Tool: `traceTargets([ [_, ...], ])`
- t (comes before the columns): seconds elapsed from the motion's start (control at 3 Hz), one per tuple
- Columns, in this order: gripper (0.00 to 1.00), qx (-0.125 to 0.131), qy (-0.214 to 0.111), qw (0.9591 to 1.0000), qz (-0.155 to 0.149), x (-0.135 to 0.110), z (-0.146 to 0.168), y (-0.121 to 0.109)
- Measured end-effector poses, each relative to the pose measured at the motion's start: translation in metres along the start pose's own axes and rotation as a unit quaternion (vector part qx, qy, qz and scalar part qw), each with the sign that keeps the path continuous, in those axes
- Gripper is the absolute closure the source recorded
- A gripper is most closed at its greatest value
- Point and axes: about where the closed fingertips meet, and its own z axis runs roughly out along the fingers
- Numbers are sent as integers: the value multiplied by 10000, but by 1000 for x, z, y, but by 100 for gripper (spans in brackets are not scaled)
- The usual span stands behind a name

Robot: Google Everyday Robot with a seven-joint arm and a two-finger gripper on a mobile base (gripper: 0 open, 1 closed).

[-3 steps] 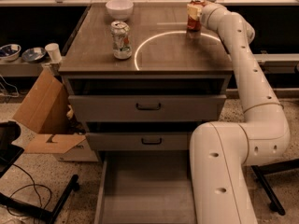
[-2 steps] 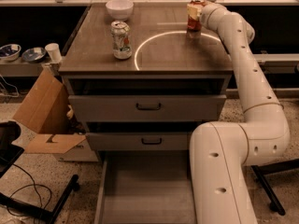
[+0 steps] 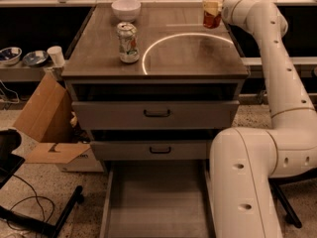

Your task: Place coke can into bottom drawer

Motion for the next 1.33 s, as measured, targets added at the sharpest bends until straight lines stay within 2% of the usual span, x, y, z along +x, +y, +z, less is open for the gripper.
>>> traceTargets([
  [0.33,100,-400,573,9973,207,-6,-52,-7],
  [0.67,100,-468,806,9926,784,-36,-129,-32],
  [1.0,100,-82,345,9949,940,-98,-225,-70],
  [1.33,100,515,-864,9937,494,-222,-356,-72],
])
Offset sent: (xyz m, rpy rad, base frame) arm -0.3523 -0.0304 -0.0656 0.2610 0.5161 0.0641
